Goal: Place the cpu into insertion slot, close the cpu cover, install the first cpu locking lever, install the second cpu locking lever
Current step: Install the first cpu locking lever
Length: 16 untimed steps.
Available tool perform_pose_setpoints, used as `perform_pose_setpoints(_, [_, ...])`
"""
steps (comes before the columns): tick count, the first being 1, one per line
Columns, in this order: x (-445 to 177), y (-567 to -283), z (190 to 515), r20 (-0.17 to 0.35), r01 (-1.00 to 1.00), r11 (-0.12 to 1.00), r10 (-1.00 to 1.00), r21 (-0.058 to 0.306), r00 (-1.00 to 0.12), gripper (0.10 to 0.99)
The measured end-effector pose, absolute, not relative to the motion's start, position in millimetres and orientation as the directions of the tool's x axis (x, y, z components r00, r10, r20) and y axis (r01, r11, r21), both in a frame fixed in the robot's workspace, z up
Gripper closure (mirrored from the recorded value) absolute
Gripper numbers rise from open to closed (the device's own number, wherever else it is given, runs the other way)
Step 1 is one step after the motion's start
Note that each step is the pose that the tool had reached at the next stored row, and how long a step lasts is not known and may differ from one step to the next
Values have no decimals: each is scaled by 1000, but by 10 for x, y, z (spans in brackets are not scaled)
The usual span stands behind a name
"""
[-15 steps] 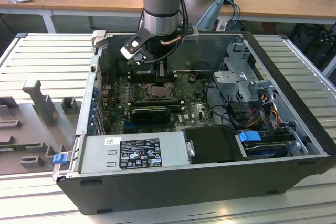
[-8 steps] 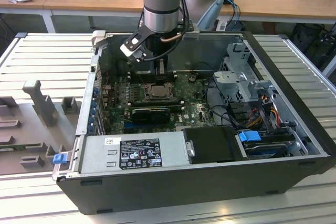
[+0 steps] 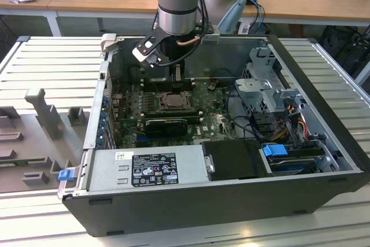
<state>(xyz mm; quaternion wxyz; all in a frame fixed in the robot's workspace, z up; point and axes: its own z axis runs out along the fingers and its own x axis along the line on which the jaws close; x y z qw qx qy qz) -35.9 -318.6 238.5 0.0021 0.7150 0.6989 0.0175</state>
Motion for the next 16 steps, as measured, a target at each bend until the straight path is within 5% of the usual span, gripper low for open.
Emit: perform_pose_setpoints(16, [-359, -3186, 2472, 22, 999, -23, 999, 28, 23, 980])
